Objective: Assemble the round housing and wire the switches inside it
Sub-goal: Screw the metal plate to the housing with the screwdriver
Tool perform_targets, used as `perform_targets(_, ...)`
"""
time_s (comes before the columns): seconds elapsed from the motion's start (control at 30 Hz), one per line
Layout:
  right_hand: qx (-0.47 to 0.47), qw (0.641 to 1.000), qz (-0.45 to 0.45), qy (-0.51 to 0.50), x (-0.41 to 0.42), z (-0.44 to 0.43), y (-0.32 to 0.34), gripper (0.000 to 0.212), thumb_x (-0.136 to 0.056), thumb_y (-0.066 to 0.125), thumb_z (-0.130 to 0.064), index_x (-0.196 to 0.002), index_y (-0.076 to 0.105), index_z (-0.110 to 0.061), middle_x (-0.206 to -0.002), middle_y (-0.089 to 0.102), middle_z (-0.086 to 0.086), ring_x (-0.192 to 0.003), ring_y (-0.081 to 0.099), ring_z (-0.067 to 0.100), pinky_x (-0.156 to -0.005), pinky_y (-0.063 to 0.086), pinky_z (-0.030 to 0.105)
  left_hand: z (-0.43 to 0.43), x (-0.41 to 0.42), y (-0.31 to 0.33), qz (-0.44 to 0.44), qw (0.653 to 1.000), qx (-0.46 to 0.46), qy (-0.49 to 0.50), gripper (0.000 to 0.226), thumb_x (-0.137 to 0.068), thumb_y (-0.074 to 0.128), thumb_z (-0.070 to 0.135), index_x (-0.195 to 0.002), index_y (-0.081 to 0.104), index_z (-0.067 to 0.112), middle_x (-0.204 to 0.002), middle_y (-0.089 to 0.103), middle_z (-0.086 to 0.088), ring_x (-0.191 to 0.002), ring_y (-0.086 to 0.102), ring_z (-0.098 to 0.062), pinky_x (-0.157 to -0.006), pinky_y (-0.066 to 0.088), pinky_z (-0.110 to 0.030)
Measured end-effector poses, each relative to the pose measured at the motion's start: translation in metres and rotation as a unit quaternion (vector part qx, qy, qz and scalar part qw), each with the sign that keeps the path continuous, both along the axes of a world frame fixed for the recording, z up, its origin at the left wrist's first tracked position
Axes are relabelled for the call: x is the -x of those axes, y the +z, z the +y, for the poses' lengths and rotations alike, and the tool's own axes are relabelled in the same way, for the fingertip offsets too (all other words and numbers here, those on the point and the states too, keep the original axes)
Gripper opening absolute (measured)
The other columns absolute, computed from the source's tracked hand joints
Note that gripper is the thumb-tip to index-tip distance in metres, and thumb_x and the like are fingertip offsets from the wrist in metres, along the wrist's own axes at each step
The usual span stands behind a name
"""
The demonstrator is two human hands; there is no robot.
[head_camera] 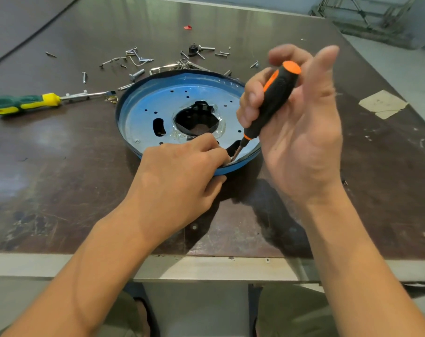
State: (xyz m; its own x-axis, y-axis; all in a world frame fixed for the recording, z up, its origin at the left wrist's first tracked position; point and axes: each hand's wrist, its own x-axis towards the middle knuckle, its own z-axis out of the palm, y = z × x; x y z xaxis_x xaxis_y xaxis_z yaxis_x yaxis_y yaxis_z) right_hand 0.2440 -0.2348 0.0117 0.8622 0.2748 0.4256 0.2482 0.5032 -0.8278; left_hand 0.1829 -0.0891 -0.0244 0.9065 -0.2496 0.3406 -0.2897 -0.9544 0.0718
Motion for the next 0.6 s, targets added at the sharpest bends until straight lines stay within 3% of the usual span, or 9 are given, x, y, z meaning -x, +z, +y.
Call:
perform_targets(0.07, 0.010, 1.000, -0.006, 0.005, -0.0019, -0.0024, -0.0011, 0.035, -0.107, 0.027, -0.023, -0.109, 0.054, -0.002, -0.083, 0.052, 0.010, -0.072, 0.046, 0.023, -0.065, 0.038, 0.037, 0.0009, -0.0007, -0.0005, -0.003, 1.000, 0.000, -0.001, 0.030, -0.091, 0.058, 0.045, -0.116, 0.065, 0.031, -0.114, 0.062, 0.012, -0.083, 0.066, -0.017, -0.058, 0.054, -0.037)
perform_targets(0.2, 0.042, 0.998, -0.040, -0.036, -0.0009, -0.0018, -0.0009, 0.005, -0.098, 0.055, -0.002, -0.099, 0.054, -0.006, -0.088, 0.062, 0.007, -0.078, 0.058, 0.025, -0.062, 0.041, 0.042, 0.0006, -0.0005, -0.0012, -0.005, 1.000, 0.001, -0.004, 0.032, -0.091, 0.057, 0.045, -0.118, 0.064, 0.031, -0.115, 0.061, 0.012, -0.084, 0.066, -0.018, -0.059, 0.055, -0.038)
perform_targets(0.27, 0.022, 0.997, -0.032, -0.067, -0.0030, -0.0020, -0.0035, 0.017, -0.093, 0.061, 0.003, -0.096, 0.048, -0.008, -0.079, 0.062, 0.004, -0.068, 0.056, 0.024, -0.057, 0.040, 0.039, 0.0005, -0.0002, -0.0010, -0.005, 1.000, 0.000, -0.002, 0.031, -0.090, 0.057, 0.045, -0.117, 0.065, 0.031, -0.114, 0.061, 0.013, -0.082, 0.066, -0.018, -0.057, 0.054, -0.037)
perform_targets(0.37, -0.002, 0.999, -0.030, -0.030, -0.0013, 0.0002, -0.0028, 0.003, -0.100, 0.052, -0.006, -0.098, 0.050, -0.007, -0.077, 0.057, 0.006, -0.064, 0.051, 0.019, -0.059, 0.038, 0.032, 0.0015, -0.0004, -0.0013, -0.005, 1.000, 0.002, -0.001, 0.030, -0.091, 0.057, 0.045, -0.116, 0.064, 0.032, -0.113, 0.061, 0.013, -0.082, 0.066, -0.018, -0.057, 0.054, -0.037)
perform_targets(0.47, -0.026, 1.000, -0.002, 0.004, -0.0005, 0.0000, -0.0013, 0.030, -0.105, 0.032, -0.016, -0.114, 0.054, 0.002, -0.096, 0.058, 0.011, -0.085, 0.054, 0.020, -0.073, 0.044, 0.034, 0.0015, -0.0010, -0.0027, -0.005, 1.000, 0.002, -0.004, 0.030, -0.092, 0.055, 0.045, -0.117, 0.063, 0.032, -0.114, 0.060, 0.012, -0.083, 0.065, -0.018, -0.059, 0.054, -0.037)
perform_targets(0.6, 0.012, 1.000, -0.012, 0.002, 0.0015, 0.0016, -0.0004, 0.011, -0.102, 0.046, -0.003, -0.108, 0.054, -0.003, -0.096, 0.065, 0.010, -0.084, 0.061, 0.022, -0.075, 0.050, 0.035, 0.0015, -0.0012, -0.0034, -0.006, 1.000, -0.001, -0.003, 0.031, -0.092, 0.053, 0.046, -0.119, 0.061, 0.032, -0.116, 0.059, 0.012, -0.086, 0.065, -0.019, -0.062, 0.055, -0.038)
